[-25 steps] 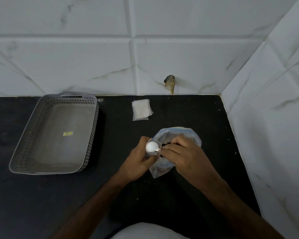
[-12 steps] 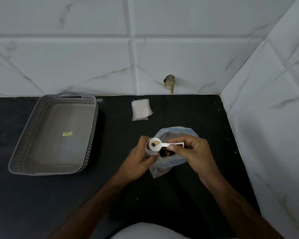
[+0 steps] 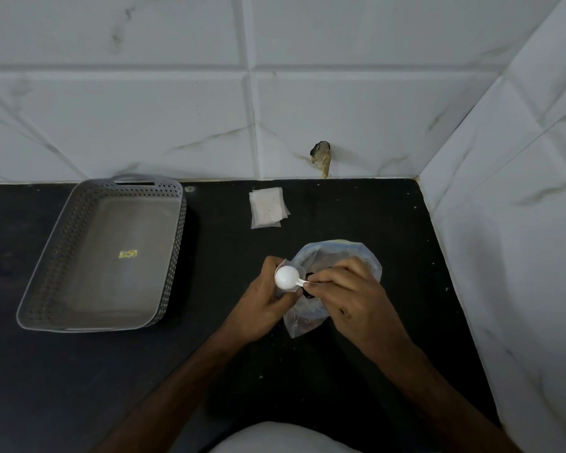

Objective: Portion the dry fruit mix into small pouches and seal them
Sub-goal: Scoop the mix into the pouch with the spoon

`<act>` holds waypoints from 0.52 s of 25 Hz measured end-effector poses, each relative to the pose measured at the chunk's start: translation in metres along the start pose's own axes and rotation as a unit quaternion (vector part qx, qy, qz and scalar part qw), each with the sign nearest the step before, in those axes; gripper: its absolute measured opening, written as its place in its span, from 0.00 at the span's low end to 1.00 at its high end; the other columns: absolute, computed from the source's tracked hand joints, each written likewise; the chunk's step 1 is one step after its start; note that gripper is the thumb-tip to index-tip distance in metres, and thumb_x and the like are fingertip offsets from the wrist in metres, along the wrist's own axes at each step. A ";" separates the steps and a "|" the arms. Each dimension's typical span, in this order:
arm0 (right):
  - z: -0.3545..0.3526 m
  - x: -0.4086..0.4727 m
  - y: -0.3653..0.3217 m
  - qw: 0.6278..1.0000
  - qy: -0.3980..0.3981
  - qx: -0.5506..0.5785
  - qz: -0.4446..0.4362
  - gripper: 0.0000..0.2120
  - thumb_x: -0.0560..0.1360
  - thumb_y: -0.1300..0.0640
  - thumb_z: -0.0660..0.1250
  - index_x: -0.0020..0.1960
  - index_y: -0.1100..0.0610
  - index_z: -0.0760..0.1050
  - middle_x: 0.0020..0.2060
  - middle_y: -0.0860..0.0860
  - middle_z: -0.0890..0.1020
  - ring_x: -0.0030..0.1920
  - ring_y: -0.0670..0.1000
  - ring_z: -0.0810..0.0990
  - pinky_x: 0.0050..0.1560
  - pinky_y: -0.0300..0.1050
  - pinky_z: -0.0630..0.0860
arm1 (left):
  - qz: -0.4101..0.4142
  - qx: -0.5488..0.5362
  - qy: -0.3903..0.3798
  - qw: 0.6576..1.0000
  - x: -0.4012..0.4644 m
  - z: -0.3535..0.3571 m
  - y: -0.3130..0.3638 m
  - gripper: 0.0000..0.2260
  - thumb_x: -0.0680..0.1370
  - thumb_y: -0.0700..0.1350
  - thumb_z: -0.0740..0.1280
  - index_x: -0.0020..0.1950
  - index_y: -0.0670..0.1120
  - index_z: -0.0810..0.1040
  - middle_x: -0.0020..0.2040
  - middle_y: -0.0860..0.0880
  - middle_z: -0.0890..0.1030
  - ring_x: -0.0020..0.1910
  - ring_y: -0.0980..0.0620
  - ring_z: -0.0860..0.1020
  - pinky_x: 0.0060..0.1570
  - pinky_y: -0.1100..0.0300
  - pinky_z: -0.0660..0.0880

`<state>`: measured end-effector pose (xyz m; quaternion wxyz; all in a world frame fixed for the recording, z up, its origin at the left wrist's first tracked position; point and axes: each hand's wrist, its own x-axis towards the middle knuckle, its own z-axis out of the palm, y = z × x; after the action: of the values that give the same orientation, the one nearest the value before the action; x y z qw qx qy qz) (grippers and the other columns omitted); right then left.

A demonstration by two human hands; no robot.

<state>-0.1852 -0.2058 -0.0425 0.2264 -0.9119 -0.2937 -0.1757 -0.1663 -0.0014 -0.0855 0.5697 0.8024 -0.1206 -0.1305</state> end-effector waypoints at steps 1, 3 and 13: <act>0.000 -0.002 0.000 1.000 0.006 0.008 0.006 0.10 0.78 0.56 0.66 0.51 0.56 0.85 0.48 0.48 0.86 0.52 0.45 0.76 0.53 0.42 0.74 | 0.000 -0.004 -0.001 1.000 0.000 0.000 0.000 0.13 0.81 0.42 0.70 0.62 0.47 0.69 0.54 0.50 0.78 0.52 0.52 0.80 0.51 0.51 0.80; -0.003 0.000 -0.003 0.986 0.031 0.113 0.116 0.06 0.76 0.60 0.70 0.50 0.54 0.85 0.46 0.46 0.86 0.52 0.43 0.79 0.55 0.43 0.76 | 0.001 -0.011 -0.008 1.000 -0.001 0.000 -0.001 0.13 0.81 0.43 0.69 0.61 0.47 0.69 0.54 0.50 0.78 0.53 0.51 0.80 0.52 0.49 0.79; -0.025 -0.004 0.042 0.799 -0.022 0.308 0.515 0.07 0.74 0.63 0.73 0.47 0.52 0.84 0.42 0.44 0.85 0.46 0.40 0.83 0.49 0.41 0.76 | 0.002 0.001 -0.014 1.000 -0.003 0.000 -0.004 0.11 0.81 0.44 0.69 0.61 0.50 0.70 0.52 0.58 0.77 0.52 0.53 0.79 0.49 0.60 0.77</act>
<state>-0.1674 -0.2515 -0.0364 0.5462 -0.8144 0.1756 0.0869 -0.1692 0.0011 -0.0890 0.5675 0.8007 -0.1302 -0.1409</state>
